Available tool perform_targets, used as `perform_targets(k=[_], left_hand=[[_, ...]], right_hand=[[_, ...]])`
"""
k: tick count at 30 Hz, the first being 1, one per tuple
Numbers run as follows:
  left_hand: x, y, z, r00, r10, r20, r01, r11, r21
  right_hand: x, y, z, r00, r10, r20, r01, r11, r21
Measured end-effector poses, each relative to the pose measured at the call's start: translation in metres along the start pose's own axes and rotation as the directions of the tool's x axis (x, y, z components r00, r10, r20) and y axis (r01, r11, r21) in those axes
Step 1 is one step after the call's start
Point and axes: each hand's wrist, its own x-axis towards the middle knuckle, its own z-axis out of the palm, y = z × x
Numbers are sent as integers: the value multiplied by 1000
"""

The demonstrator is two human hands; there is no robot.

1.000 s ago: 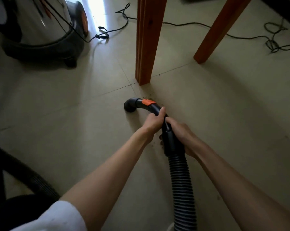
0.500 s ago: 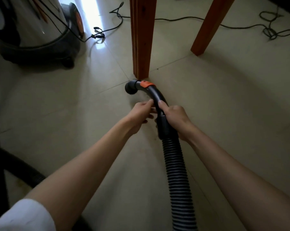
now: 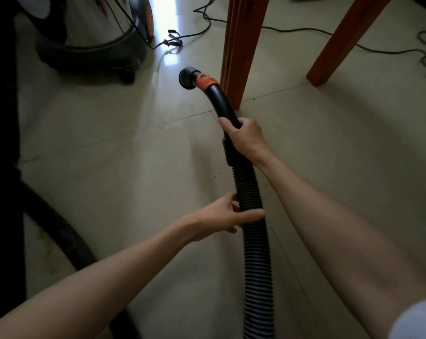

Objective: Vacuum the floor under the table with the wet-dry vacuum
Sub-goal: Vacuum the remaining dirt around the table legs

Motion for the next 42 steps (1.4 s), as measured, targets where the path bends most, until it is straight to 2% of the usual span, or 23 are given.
perform_targets(k=[3, 4, 6, 9, 12, 18, 20, 23, 28, 31, 36, 40, 42], left_hand=[[4, -6, 16, 999, -8, -44, -1, 975, -222], [6, -6, 14, 999, -25, -44, 13, 966, -260], [8, -4, 4, 998, -57, -22, 50, 972, -231], [8, -1, -20, 994, -86, -65, 81, 995, -65], [5, 4, -45, 982, -32, -188, 69, 978, 196], [-14, 26, -103, 880, 205, -429, 107, 794, 599], [-23, 25, -129, 826, 285, -486, 137, 735, 664], [-40, 6, -164, 755, 356, -551, 196, 680, 707], [-66, -32, -199, 710, 374, -597, 303, 603, 738], [-71, -52, -201, 728, 333, -600, 325, 604, 728], [-67, -63, -195, 765, 265, -587, 328, 624, 709], [-62, -59, -182, 789, 165, -591, 319, 713, 625], [-57, -57, -175, 791, 194, -581, 238, 777, 583]], right_hand=[[1, -10, 2, 999, -27, 25, 24, 995, 102], [2, -11, 0, 999, -37, 37, 32, 992, 119], [4, -13, -3, 998, -48, 48, 40, 986, 159], [6, -20, -10, 998, -35, 49, 23, 973, 230], [8, -34, -15, 996, -59, 62, 36, 946, 322], [14, -78, -10, 996, -66, -57, 86, 851, 518], [13, -87, -2, 998, -42, -41, 58, 797, 602], [1, -97, 24, 996, -44, 72, -14, 752, 660], [-24, -98, 62, 971, -54, 233, -132, 693, 708], [-30, -86, 61, 942, -87, 324, -173, 701, 692], [-19, -86, 47, 978, -57, 199, -137, 543, 828], [-17, -92, 51, 975, -41, 220, -166, 526, 834], [-23, -95, 60, 966, -38, 256, -198, 530, 825]])
